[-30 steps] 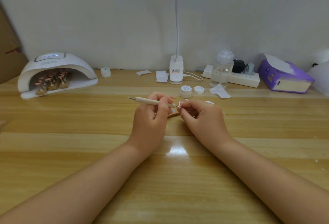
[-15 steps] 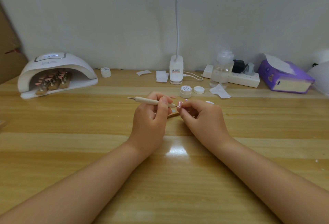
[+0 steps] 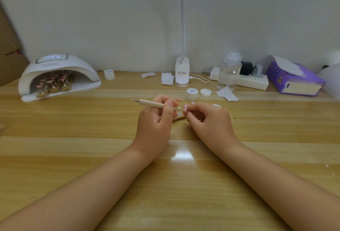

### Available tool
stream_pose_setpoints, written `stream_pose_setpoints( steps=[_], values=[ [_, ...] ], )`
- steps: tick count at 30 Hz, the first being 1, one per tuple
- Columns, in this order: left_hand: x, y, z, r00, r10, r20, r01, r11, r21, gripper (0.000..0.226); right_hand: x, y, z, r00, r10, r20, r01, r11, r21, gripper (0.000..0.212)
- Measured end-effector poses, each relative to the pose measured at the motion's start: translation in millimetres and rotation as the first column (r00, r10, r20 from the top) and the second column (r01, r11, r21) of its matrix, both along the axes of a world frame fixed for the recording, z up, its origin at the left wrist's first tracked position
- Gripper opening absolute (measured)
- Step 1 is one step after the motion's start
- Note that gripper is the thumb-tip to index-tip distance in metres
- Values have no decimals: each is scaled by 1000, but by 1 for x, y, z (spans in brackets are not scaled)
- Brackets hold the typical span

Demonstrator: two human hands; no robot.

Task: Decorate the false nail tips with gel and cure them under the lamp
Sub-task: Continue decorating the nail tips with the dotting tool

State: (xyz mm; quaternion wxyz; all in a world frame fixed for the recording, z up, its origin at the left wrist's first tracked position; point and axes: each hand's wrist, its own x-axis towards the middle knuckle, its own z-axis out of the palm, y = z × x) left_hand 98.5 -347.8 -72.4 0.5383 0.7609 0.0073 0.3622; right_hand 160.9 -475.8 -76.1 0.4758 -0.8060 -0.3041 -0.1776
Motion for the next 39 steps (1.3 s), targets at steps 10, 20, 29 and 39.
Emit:
stream_pose_setpoints(
  steps=[10, 20, 29, 39],
  values=[
    [1, 0, -1, 1000, 2, 8, -2, 1000, 13, 20, -1, 0, 1, 1000, 4, -3, -4, 1000, -2, 6],
    [1, 1, -2, 1000, 1, 4, -1, 1000, 20, 20, 0, 0, 0, 1000, 1, -5, -1, 1000, 5, 6],
    [1, 0, 0, 1000, -19, 18, 19, 1000, 11, 20, 0, -1, 0, 1000, 2, -2, -2, 1000, -12, 6],
    [0, -1, 2, 1000, -22, 19, 22, 1000, 9, 20, -1, -1, 2, 1000, 4, -15, -4, 1000, -17, 6]
  ],
)
